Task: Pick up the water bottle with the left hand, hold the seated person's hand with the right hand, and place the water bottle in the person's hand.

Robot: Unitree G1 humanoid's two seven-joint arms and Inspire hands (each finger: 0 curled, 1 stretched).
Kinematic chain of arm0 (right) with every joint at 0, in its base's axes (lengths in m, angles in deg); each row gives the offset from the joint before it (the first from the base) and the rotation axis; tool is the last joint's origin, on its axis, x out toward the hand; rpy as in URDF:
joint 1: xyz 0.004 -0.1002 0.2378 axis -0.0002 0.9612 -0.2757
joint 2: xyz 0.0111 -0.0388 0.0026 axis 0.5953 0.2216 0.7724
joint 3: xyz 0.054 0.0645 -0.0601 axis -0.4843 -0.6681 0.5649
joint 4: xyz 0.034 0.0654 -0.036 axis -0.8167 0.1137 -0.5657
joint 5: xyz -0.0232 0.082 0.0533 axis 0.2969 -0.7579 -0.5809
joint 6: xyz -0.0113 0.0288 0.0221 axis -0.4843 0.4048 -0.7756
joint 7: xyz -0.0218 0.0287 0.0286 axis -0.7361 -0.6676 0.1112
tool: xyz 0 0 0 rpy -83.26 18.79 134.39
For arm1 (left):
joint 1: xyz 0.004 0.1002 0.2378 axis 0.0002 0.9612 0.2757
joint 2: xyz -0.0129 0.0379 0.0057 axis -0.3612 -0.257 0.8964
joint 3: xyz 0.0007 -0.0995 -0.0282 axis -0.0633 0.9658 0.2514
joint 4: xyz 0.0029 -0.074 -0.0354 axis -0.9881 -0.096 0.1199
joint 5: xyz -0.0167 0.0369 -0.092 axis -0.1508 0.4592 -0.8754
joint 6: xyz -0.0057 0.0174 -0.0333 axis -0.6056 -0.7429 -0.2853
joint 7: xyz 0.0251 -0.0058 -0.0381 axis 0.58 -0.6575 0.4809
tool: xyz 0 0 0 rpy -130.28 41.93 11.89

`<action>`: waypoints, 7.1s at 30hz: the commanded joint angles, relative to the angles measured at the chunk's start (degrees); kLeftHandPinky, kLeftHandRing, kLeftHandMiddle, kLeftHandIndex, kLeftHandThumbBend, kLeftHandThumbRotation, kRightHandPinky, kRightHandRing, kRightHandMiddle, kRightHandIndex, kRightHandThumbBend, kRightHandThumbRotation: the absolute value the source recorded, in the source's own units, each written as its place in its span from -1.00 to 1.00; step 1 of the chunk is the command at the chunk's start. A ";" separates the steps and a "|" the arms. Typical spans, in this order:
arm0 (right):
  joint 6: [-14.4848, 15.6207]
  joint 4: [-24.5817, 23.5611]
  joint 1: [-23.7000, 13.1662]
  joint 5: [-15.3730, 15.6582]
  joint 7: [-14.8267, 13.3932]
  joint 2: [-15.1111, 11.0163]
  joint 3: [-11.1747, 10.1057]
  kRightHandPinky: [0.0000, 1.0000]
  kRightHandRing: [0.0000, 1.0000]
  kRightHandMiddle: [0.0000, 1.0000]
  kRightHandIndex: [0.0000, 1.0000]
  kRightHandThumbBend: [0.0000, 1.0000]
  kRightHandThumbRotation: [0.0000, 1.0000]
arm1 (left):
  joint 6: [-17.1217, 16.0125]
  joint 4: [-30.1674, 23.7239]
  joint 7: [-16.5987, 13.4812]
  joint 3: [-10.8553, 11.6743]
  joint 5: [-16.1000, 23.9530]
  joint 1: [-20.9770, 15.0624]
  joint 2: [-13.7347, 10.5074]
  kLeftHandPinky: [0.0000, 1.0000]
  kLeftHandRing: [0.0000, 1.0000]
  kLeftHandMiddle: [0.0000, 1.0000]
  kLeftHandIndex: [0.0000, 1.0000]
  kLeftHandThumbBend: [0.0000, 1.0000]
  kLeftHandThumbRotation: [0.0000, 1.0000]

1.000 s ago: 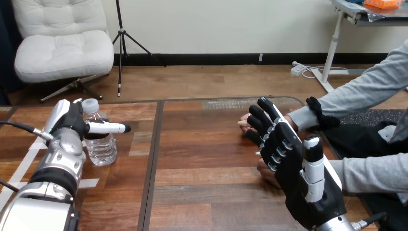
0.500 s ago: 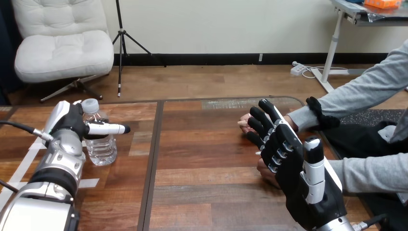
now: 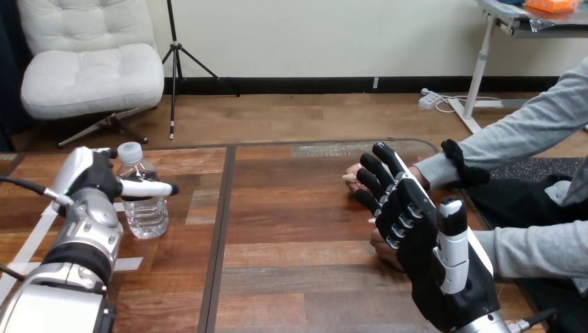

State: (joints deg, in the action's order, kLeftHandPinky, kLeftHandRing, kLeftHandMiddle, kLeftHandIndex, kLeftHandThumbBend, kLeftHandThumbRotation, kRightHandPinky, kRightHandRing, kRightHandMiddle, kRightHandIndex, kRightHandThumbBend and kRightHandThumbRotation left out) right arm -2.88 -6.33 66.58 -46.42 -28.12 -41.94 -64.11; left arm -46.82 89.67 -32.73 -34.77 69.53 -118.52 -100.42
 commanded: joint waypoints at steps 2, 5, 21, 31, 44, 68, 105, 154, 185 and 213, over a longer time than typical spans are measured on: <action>-1.71 -2.86 -1.92 -0.49 0.14 -0.37 -0.02 1.00 1.00 0.98 0.99 0.85 1.00 | -0.79 -0.47 -4.81 0.88 -0.17 -4.39 -0.76 0.35 0.62 0.71 0.69 0.85 -0.65; -1.63 -2.88 -1.94 -0.48 0.12 -0.40 -0.02 1.00 1.00 0.98 0.98 0.85 1.00 | -1.43 -0.50 -6.50 1.79 -1.14 -4.21 -0.53 0.30 0.57 0.67 0.64 0.84 -0.77; -1.16 -3.29 -1.91 -0.87 0.01 -0.31 -0.03 1.00 1.00 0.98 0.98 0.88 1.00 | -4.57 -0.62 -11.79 3.19 -1.77 -3.40 -0.22 0.13 0.31 0.39 0.40 0.59 -1.00; -1.77 -3.11 -1.94 -0.81 0.06 -0.18 -0.09 1.00 1.00 0.97 0.98 0.87 1.00 | -6.64 -0.59 -13.79 3.37 -1.63 -3.14 -0.27 -0.01 0.13 0.20 0.21 0.49 -1.00; -1.49 -3.41 -1.79 -1.23 0.13 -0.17 -0.11 1.00 1.00 0.96 0.98 0.90 1.00 | -7.13 -0.61 -14.41 3.13 -0.98 -3.36 -0.29 -0.09 0.06 0.13 0.08 0.43 -1.00; -2.09 -3.44 -1.54 -1.23 -0.15 0.09 -0.13 1.00 1.00 0.96 0.99 0.88 1.00 | -4.78 -0.51 -9.31 4.39 -2.16 -4.38 -0.63 0.07 0.24 0.32 0.33 0.68 -1.00; -1.77 -3.70 -1.44 -1.39 -0.31 0.06 -0.17 1.00 0.99 0.95 0.98 0.95 1.00 | 0.13 -0.79 -2.82 0.93 0.58 -6.00 -1.57 0.26 0.49 0.65 0.64 0.84 -0.72; -1.43 -4.06 -1.37 -2.05 -0.98 0.17 -0.04 1.00 0.96 0.93 0.96 0.98 1.00 | 1.29 -1.08 -5.44 0.11 0.23 -6.62 -1.74 -0.12 0.07 0.15 0.09 0.61 -1.00; -1.60 -4.17 -1.33 -1.89 -1.50 0.41 0.02 1.00 0.97 0.93 0.95 1.00 1.00 | 1.34 -1.22 -7.18 -0.36 0.41 -6.65 -1.60 -0.24 -0.09 0.01 0.05 0.54 -1.00; -1.88 -3.87 -1.36 -2.03 -1.30 0.39 0.05 1.00 0.97 0.93 0.95 1.00 1.00 | -2.69 -1.77 -7.43 -0.56 0.57 -5.63 -2.27 -0.06 0.04 0.12 0.05 0.57 -1.00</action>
State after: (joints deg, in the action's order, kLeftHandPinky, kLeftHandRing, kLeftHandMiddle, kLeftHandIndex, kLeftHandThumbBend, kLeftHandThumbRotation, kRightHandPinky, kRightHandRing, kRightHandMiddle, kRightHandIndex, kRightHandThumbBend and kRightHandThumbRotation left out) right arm -3.36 -7.76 66.93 -47.78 -29.54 -41.70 -64.11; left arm -46.74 89.68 -38.51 -35.04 69.30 -120.44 -100.59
